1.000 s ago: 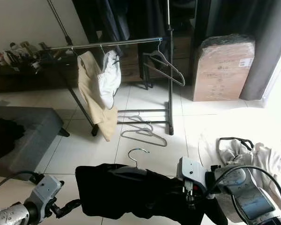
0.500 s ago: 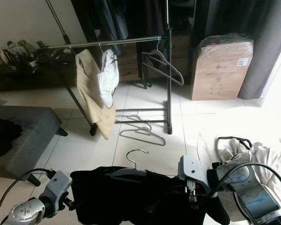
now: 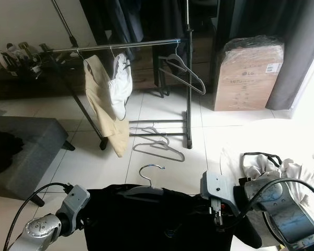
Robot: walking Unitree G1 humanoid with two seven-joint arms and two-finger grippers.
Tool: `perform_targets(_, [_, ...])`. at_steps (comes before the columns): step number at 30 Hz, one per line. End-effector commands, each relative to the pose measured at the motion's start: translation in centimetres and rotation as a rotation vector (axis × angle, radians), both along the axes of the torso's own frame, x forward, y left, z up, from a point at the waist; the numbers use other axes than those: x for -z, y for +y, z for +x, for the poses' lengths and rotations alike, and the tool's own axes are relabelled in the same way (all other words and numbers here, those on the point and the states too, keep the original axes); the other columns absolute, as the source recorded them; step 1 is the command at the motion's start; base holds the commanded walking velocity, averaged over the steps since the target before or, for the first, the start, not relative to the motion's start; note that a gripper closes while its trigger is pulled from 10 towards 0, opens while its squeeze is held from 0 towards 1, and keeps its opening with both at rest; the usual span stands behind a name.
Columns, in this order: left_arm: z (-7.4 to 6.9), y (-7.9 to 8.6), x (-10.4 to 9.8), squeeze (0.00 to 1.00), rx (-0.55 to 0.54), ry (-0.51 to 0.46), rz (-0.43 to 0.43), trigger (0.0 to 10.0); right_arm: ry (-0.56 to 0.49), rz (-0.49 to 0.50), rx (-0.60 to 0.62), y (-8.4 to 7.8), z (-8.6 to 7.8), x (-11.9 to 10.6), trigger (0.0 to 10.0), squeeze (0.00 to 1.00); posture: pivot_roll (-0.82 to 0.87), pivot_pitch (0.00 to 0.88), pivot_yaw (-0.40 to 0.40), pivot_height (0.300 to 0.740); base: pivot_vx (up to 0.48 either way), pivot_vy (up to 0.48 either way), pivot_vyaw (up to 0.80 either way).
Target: Hang hanger
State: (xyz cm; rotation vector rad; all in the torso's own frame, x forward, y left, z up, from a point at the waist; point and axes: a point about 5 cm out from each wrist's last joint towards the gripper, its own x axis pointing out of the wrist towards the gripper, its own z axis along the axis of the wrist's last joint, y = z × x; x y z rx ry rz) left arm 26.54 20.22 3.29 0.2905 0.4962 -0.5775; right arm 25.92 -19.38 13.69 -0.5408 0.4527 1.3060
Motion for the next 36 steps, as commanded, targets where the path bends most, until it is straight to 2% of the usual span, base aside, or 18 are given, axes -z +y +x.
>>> perform_targets(1, [-0.9,0.7,0.9,0.00,0.000,0.050,0.031,0.0,-0.043,0.046,-0.028,0.7,0.0,-1.1,0.0,0.00,-0.15,0.122,0.116,0.740,0.000,0.000,0.00])
perform_targets(5, [-1.5,1.5,1.0,0.00,-0.001,0.071,0.051,0.0,-0.041,0.043,-0.022,0.6,0.0,-1.0,0.0,0.00,-0.15,0.116,0.116,0.740,0.000,0.000,0.00])
perform_targets(12, [-3.2,2.3,0.6,0.00,0.088,0.084,0.089,0.0,-0.043,0.045,0.012,0.3,0.4,-0.6,0.0,0.00,-0.14,0.108,0.119,0.740,0.000,0.000,0.00])
perform_targets(13, [-3.3,2.4,0.5,0.00,0.099,0.087,0.090,3.3,-0.042,0.045,0.013,0.3,0.4,-0.6,0.0,0.00,-0.14,0.107,0.119,0.740,0.000,0.000,0.00])
perform_targets(14, [-3.5,2.5,0.4,0.00,0.115,0.089,0.108,10.0,-0.040,0.045,0.017,0.3,0.5,-0.4,0.0,0.00,-0.14,0.105,0.119,0.740,0.000,0.000,0.00])
perform_targets(21, [-3.4,2.7,0.7,0.00,0.074,0.080,0.151,10.0,-0.039,0.044,0.017,0.4,0.6,-0.4,0.0,0.00,-0.14,0.108,0.117,0.740,0.000,0.000,0.00])
perform_targets(28, [-1.8,1.7,0.5,0.00,-0.034,0.002,0.137,10.0,-0.029,0.041,0.005,0.4,0.3,-0.3,0.0,0.00,-0.14,0.116,0.114,0.740,0.000,0.000,0.00])
perform_targets(29, [-1.7,1.5,0.5,0.24,-0.044,0.006,0.119,10.0,-0.026,0.040,0.004,0.4,0.2,-0.2,0.0,0.00,-0.15,0.121,0.112,0.740,0.000,0.000,0.00])
perform_targets(30, [-1.7,1.4,0.5,1.00,-0.047,0.009,0.106,10.0,-0.024,0.039,0.003,0.4,0.1,-0.2,0.0,0.00,-0.15,0.121,0.112,0.740,0.000,0.000,0.00])
perform_targets(36, [-1.5,0.3,0.8,1.00,-0.016,0.020,0.079,10.0,-0.017,0.035,0.001,0.3,0.0,-0.3,0.0,0.00,-0.15,0.129,0.106,0.740,0.000,0.000,0.00])
